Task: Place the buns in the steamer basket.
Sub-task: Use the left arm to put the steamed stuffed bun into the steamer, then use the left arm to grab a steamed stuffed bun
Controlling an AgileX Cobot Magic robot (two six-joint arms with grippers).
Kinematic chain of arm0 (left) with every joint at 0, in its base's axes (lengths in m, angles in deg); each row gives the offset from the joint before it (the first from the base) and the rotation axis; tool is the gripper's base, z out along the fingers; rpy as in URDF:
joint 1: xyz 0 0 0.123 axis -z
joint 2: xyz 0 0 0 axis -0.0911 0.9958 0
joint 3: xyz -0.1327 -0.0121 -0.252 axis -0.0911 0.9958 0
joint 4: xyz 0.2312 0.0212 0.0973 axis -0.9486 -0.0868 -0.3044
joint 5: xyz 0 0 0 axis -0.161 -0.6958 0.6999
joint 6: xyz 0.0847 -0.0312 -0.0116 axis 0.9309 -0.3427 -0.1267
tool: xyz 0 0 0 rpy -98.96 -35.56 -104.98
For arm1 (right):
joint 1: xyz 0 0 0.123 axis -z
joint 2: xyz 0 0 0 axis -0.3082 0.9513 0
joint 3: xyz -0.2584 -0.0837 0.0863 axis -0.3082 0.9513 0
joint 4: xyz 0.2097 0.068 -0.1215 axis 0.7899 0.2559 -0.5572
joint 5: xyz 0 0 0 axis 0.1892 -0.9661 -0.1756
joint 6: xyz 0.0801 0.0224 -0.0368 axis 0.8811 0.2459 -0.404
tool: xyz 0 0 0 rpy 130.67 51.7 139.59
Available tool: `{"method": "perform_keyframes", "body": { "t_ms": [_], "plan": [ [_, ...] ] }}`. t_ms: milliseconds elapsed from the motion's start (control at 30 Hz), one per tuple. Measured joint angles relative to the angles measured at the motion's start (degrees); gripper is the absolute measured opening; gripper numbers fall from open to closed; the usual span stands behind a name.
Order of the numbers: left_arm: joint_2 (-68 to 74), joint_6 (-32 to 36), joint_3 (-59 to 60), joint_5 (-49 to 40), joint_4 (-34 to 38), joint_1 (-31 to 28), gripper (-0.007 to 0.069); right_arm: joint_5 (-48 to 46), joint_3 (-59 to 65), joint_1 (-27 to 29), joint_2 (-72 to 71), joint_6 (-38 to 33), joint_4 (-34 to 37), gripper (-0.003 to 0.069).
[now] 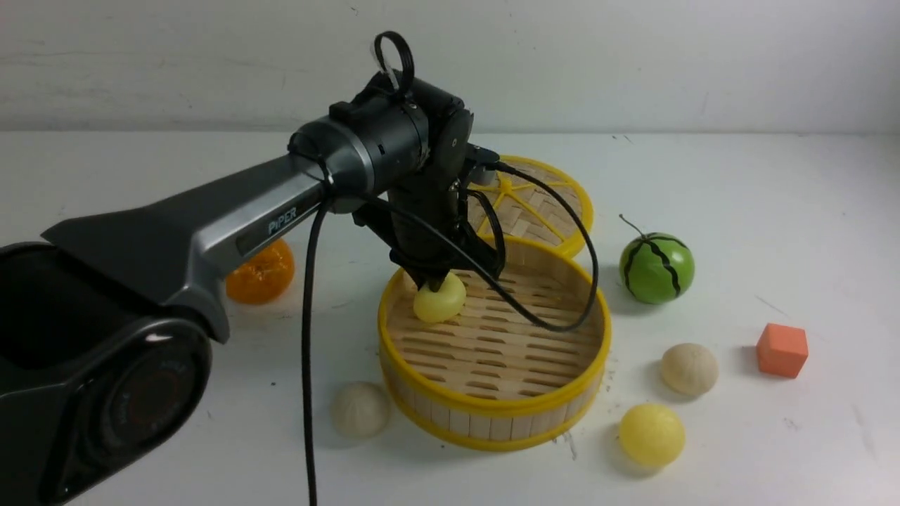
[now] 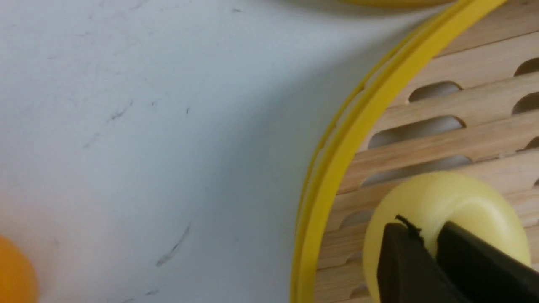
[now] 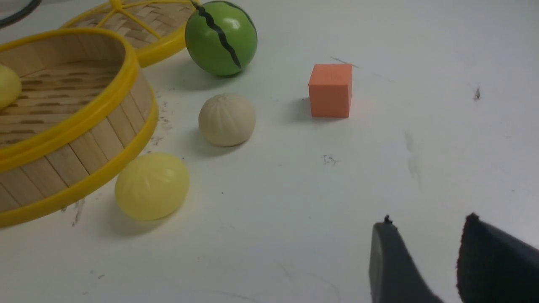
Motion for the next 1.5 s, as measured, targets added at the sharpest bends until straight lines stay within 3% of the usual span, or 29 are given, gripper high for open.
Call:
{"method": "perform_keyframes", "body": {
  "t_ms": [67,167,267,400,467,500,533,600,833,1100,1200,1500],
  "plan": [
    [-0.8,-0.1,0.0,-0.9,2.5,0.0,0.0212,0.0,0.0,0.0,0.0,0.0,0.0,0.0241],
    [-3.2,-0.2,0.0,-2.8,5.1,0.0,0.0323,0.0,0.0,0.0,0.0,0.0,0.0,0.0241],
    [-7.9,-0.2,0.0,-7.4,6.4,0.0,0.0381,0.0,0.0,0.0,0.0,0.0,0.0,0.0241],
    [-14.6,-0.6,2.1,-9.1,6.8,0.0,0.0313,0.0,0.0,0.0,0.0,0.0,0.0,0.0241],
    [-23.0,-1.0,10.1,-9.2,6.9,0.0,0.0158,0.0,0.0,0.0,0.0,0.0,0.0,0.0241],
    [-23.6,-1.0,10.9,-9.3,7.0,0.0,0.0145,0.0,0.0,0.0,0.0,0.0,0.0,0.0241],
    [-28.8,-1.0,18.5,-9.5,7.4,0.0,0.0039,0.0,0.0,0.0,0.0,0.0,0.0,0.0241],
    [-32.2,-0.7,25.6,-9.8,8.0,0.0,-0.0013,0.0,0.0,0.0,0.0,0.0,0.0,0.0241],
    [-32.6,0.1,41.6,1.0,8.3,0.0,0.0008,0.0,0.0,0.0,0.0,0.0,0.0,0.0241],
    [-26.4,0.2,42.2,8.0,4.1,0.0,0.0208,0.0,0.0,0.0,0.0,0.0,0.0,0.0241],
    [-24.8,0.3,42.2,9.0,3.6,0.0,0.0244,0.0,0.0,0.0,0.0,0.0,0.0,0.0241],
    [-22.4,0.3,41.8,11.6,1.8,0.0,0.0257,0.0,0.0,0.0,0.0,0.0,0.0,0.0241]
  ]
}}
